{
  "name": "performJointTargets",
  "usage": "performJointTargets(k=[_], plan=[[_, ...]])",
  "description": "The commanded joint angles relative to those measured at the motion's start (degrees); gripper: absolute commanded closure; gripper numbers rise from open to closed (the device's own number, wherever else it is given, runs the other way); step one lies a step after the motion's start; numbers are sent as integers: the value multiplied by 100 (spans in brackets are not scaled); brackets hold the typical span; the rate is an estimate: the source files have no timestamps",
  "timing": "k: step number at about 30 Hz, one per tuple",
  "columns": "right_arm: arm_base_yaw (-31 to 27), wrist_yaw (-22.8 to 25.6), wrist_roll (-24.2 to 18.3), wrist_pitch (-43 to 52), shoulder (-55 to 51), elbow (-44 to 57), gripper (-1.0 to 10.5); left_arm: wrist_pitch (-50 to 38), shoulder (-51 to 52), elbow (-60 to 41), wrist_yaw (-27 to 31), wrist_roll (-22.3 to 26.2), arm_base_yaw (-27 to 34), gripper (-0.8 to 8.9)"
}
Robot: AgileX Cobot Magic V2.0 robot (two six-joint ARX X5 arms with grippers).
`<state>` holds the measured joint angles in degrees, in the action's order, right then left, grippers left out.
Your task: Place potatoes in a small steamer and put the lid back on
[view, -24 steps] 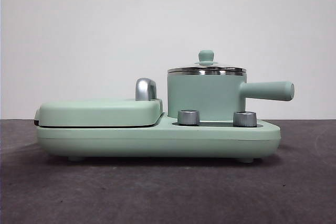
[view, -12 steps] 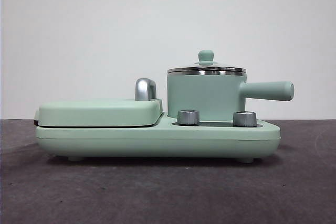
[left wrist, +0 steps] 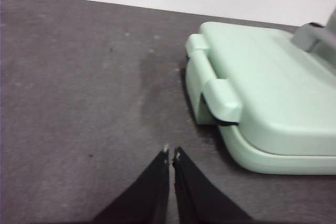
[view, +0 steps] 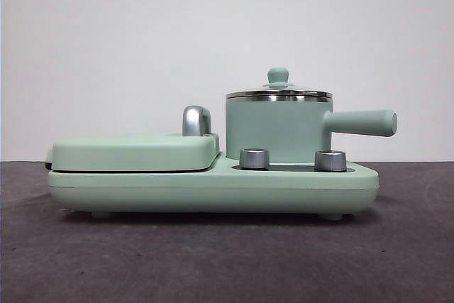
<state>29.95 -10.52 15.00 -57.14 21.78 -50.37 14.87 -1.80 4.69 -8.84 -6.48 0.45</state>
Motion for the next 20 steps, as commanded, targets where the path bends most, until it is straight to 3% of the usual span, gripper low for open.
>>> performJointTargets(k=[1, 20], plan=[[31, 2, -50, 66, 11, -31, 934, -87, 175, -160, 129, 125, 101, 794], [31, 2, -50, 122, 11, -31, 934, -424, 164, -398, 592, 131, 142, 794]])
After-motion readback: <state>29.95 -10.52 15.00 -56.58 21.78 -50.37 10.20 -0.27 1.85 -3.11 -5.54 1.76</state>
